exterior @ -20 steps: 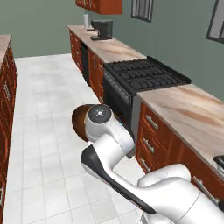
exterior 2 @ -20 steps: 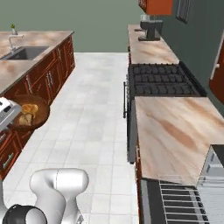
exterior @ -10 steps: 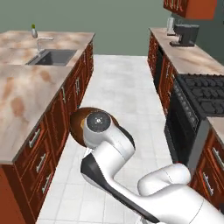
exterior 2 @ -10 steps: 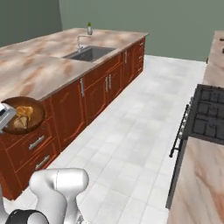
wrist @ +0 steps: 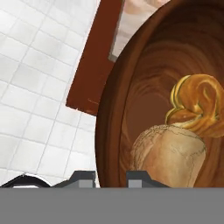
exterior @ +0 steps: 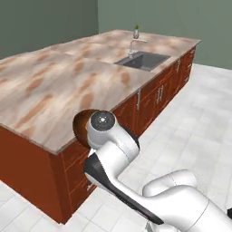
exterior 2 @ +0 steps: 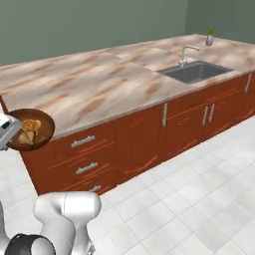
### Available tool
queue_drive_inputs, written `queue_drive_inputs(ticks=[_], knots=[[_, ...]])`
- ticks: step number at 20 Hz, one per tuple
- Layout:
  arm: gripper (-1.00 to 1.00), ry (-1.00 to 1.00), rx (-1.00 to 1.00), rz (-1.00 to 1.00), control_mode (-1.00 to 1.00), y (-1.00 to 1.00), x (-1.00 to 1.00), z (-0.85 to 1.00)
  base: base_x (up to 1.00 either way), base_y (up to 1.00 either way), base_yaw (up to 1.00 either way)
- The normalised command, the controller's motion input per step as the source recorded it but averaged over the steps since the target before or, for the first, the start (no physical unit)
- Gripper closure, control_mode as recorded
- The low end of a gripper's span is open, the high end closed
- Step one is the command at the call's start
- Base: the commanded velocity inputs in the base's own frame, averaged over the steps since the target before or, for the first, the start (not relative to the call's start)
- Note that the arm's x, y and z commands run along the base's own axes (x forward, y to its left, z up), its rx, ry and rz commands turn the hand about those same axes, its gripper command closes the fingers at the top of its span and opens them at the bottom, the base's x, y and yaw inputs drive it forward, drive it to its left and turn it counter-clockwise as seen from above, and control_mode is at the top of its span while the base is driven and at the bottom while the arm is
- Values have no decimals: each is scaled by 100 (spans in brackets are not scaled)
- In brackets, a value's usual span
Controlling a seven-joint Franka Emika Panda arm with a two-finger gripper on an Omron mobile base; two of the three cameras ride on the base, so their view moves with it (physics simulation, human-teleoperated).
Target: Pick up the heated bread from the toaster oven and place it in the bowl. Then move the bread bowl to the dining counter.
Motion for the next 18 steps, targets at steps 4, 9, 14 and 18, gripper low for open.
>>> queue_drive_inputs(ticks=[4, 9, 14, 18], knots=[[100, 0, 0, 0, 100, 0, 0, 0, 69, -9, 84], [100, 0, 0, 0, 100, 0, 0, 0, 85, -58, 62], [100, 0, 0, 0, 100, 0, 0, 0, 76, -66, 30], [100, 0, 0, 0, 100, 0, 0, 0, 93, -41, 26]])
